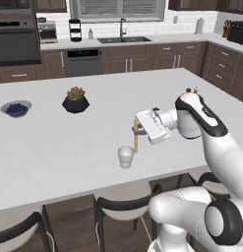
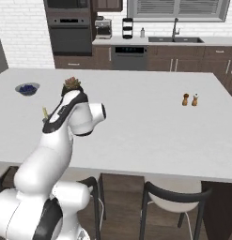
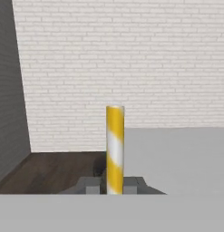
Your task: Take a straw from the drawer in front and place it inside the glass cup on the dining counter.
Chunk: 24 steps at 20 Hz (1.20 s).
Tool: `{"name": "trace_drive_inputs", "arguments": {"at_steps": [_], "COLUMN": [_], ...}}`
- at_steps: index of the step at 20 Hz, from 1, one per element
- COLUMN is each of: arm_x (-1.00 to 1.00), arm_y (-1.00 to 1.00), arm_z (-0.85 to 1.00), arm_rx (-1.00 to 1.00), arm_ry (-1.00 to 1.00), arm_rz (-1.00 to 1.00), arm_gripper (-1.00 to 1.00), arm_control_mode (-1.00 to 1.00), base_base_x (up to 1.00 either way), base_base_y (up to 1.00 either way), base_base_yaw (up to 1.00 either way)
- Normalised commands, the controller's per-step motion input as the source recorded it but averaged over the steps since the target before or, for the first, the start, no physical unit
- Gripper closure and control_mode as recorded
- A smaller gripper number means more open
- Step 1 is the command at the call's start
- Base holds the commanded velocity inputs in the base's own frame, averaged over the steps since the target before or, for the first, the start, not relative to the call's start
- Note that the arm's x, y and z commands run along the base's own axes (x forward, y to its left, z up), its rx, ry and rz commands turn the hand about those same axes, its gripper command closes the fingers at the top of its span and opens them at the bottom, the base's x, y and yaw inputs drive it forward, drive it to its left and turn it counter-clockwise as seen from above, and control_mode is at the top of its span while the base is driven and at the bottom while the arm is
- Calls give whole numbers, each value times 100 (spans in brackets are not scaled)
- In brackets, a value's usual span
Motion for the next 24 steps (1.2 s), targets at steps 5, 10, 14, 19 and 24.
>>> {"name": "trace_drive_inputs", "arguments": {"at_steps": [5,10,14,19,24], "arm_x": [56,52,54,34,10], "arm_y": [0,0,0,0,0], "arm_z": [-37,-36,-33,-29,-21], "arm_rx": [0,0,0,0,0], "arm_ry": [0,0,0,0,0], "arm_rz": [0,0,0,0,0], "arm_gripper": [100,100,100,100,100], "arm_control_mode": [-100,-100,-100,-100,-100], "base_base_x": [0,0,0,0,0], "base_base_y": [0,0,0,0,0], "base_base_yaw": [0,0,0,0,0]}}
